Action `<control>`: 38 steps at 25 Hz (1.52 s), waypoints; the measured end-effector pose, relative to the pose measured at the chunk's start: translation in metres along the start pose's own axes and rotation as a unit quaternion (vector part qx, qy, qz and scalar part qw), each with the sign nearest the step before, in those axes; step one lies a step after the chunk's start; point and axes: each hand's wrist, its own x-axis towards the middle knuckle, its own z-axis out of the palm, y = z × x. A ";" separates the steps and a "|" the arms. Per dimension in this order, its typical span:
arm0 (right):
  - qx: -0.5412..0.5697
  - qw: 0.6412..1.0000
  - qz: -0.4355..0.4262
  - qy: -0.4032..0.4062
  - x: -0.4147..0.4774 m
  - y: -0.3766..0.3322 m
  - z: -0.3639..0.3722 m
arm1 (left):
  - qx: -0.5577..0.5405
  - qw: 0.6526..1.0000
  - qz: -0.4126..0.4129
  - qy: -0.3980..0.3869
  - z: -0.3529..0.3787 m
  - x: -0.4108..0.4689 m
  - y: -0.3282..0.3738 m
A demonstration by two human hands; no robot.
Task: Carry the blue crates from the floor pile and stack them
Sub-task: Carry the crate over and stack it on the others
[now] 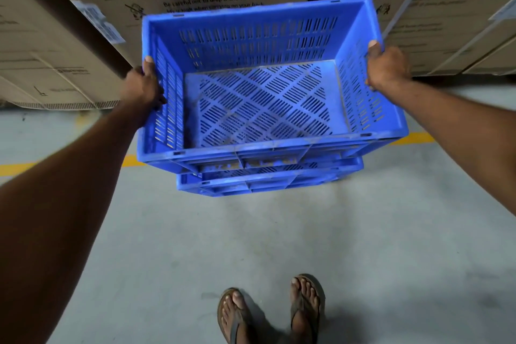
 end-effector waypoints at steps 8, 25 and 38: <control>-0.140 0.929 -0.336 0.062 -0.181 -0.007 -0.017 | 0.243 0.925 0.289 0.031 0.018 -0.160 0.016; -0.195 0.844 -0.468 0.177 -0.220 0.045 0.050 | 0.333 0.781 0.501 0.167 0.077 -0.192 -0.049; -0.135 0.830 -0.511 0.177 -0.217 0.055 0.052 | 0.280 0.778 0.524 0.205 0.082 -0.199 -0.052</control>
